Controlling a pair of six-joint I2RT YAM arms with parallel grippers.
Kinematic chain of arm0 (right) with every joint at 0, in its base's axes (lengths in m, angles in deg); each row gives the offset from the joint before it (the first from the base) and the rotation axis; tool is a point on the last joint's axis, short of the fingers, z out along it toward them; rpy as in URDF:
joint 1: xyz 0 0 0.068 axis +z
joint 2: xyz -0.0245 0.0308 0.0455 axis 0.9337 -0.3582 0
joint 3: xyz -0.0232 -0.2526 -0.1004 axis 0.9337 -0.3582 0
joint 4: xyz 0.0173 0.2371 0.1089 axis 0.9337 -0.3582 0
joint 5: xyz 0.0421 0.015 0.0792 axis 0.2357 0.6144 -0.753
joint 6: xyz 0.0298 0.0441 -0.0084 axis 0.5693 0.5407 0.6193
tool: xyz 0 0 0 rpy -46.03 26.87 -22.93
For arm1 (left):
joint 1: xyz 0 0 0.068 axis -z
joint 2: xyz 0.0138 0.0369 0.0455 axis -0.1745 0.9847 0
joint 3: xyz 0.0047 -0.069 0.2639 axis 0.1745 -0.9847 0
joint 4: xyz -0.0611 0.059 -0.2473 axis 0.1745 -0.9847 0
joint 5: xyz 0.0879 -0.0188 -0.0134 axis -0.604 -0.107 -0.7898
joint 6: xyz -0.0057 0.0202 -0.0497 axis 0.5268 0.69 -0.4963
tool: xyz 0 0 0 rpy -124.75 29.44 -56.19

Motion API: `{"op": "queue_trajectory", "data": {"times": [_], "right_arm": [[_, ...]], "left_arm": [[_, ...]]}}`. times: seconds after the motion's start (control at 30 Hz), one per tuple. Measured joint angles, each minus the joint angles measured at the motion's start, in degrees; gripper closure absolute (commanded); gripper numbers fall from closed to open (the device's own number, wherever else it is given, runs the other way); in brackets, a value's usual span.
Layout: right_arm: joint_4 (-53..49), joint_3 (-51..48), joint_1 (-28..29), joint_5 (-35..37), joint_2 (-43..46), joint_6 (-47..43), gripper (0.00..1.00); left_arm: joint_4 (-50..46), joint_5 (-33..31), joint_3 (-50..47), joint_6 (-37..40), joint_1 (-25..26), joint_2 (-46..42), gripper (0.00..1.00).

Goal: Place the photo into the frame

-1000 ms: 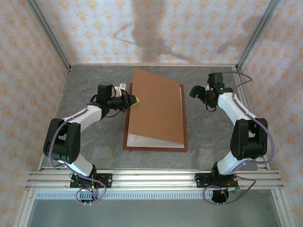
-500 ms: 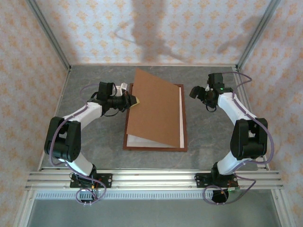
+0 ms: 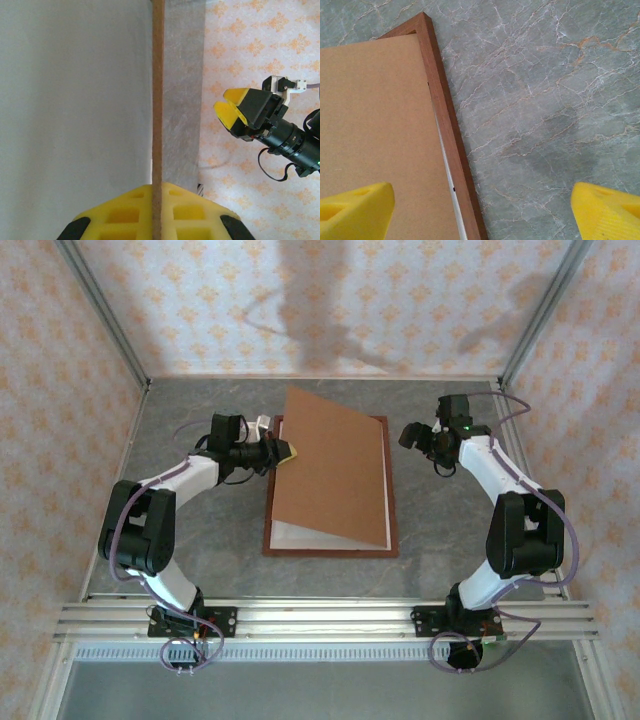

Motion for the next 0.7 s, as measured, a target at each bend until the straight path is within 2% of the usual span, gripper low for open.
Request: {"op": "queue_trajectory", "data": {"times": [0.27, 0.53, 0.7], "right_arm": [[0.0, 0.0, 0.26, 0.02, -0.15, 0.0, 0.09], [0.0, 0.0, 0.55, 0.02, -0.33, 0.0, 0.09], [0.0, 0.0, 0.66, 0.02, -0.42, 0.0, 0.09]], "left_arm": [[3.45, -0.04, -2.05, -0.13, 0.0, 1.27, 1.0], [8.46, -0.24, -4.5, -1.68, 0.61, 2.03, 0.79], [9.16, -1.18, -5.73, -1.7, 0.76, 2.97, 0.75]]}}
